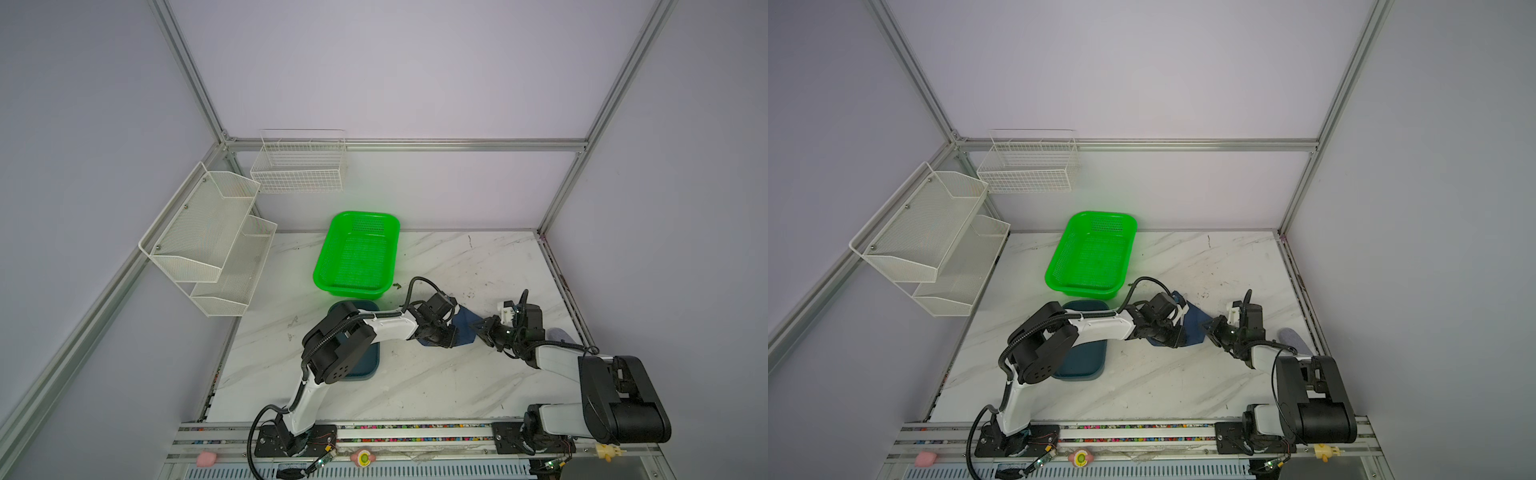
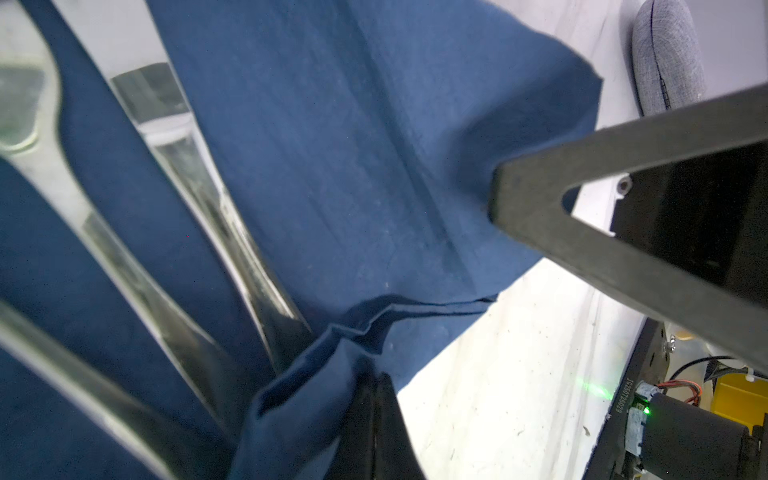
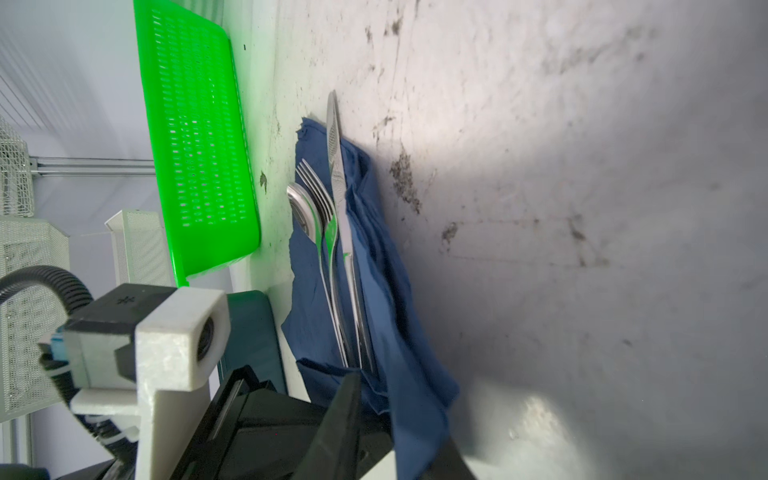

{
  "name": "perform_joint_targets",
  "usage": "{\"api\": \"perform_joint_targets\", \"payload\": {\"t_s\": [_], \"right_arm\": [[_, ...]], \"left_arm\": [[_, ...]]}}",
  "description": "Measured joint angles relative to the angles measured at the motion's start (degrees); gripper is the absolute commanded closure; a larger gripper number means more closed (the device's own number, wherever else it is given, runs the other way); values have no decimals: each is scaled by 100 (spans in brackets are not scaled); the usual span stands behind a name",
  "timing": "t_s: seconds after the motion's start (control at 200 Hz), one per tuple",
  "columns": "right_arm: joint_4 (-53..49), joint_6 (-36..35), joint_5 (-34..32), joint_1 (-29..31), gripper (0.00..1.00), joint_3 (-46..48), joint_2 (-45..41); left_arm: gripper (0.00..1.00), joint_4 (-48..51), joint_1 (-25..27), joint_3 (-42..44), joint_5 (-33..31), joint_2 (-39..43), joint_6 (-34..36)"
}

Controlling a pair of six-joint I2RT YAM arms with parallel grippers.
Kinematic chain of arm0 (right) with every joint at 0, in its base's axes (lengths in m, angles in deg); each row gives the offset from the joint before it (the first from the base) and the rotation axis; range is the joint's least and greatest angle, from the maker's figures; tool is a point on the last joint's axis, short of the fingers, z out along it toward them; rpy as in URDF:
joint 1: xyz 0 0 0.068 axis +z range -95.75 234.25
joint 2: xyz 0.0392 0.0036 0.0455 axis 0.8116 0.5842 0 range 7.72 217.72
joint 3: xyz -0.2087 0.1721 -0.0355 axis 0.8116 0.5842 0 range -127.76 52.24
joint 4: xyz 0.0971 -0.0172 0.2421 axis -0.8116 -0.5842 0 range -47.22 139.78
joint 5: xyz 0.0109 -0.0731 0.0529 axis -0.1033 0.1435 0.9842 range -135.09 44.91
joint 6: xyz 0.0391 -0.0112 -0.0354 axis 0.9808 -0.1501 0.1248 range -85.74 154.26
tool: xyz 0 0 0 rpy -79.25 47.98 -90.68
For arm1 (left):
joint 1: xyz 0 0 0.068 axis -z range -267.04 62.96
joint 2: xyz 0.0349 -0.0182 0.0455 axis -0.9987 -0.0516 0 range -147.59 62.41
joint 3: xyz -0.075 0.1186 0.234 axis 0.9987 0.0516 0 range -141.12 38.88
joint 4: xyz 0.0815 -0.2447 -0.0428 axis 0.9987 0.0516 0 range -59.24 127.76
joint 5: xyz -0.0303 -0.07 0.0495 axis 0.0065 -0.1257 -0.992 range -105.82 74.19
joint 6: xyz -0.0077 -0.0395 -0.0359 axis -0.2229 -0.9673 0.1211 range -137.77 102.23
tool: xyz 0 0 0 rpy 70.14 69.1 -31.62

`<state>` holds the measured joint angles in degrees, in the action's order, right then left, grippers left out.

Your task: Place the utensils on the paper napkin and roll it up

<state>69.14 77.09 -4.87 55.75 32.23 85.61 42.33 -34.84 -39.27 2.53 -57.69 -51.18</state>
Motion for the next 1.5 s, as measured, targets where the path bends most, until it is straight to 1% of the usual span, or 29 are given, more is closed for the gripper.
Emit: {"api": "perform_joint_targets", "payload": {"t_s": [0.07,0.18,0.29,0.46,0.69,0.96,1.055,1.305,1.38,1.5], "right_arm": [[-9,4,17,0,85,0,-2],[-48,17,22,0,86,-2,-35],[-59,48,68,0,90,-2,-59],[-131,85,94,57,90,-39,-214],[-254,109,-37,260,90,-223,-476],[-466,131,-374,809,90,-492,-505],[-505,127,-501,1019,92,-634,-437],[-566,90,-684,1274,93,-813,-254],[-588,50,-699,1314,93,-879,-205],[-605,-9,-702,1434,92,-988,-70]], "left_arm": [[100,0,0,0,-4,0,0],[100,0,0,0,-13,0,0],[100,0,0,0,-31,2,-2],[100,9,-2,0,-70,11,-9],[100,-7,-2,0,-83,11,-50],[100,-7,-9,0,-166,66,-52],[100,-9,-22,0,-203,142,-55],[99,-68,-85,63,-380,553,-61],[97,-181,-120,271,-420,802,-109],[87,-302,-229,734,-531,1250,-201]]}}
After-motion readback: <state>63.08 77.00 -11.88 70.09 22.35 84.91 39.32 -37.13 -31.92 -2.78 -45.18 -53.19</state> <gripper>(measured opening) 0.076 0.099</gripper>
